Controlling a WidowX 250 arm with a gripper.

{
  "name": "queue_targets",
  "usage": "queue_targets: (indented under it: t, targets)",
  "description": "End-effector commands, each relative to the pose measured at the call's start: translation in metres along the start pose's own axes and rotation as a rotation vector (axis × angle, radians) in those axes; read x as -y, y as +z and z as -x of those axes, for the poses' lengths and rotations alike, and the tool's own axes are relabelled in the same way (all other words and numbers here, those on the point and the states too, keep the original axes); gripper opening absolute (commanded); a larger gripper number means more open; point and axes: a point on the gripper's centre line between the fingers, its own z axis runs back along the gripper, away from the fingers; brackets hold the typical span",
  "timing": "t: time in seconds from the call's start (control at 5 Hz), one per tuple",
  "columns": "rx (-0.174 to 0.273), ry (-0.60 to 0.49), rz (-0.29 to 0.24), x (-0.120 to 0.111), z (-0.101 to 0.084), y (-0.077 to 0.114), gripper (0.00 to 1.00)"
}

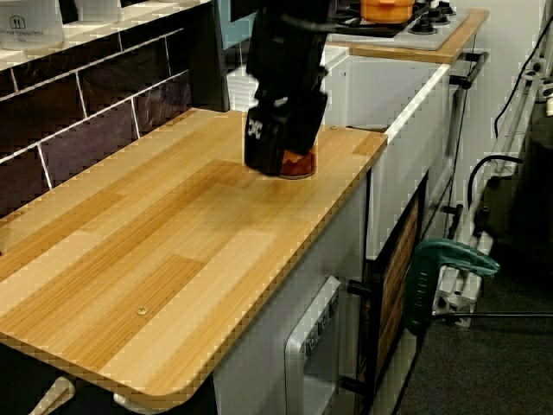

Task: Push into sink

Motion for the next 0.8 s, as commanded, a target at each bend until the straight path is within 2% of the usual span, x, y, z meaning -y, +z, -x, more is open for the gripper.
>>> queue_targets:
  t: [0.0,0.2,0.4,0.6]
  targets:
    - [-0.032,0.019,-0.006,0.0,-0.018,-0.029,1.0]
    - [-0.05,-0.001,0.064,0.016,-0.016,-0.024,1.0]
    - [-0.075,-0.037,0.083,0.041,-0.024,-0.012,1.0]
    - [-0.07,-0.017,0.06,0.062,-0.035,-0.003,1.0]
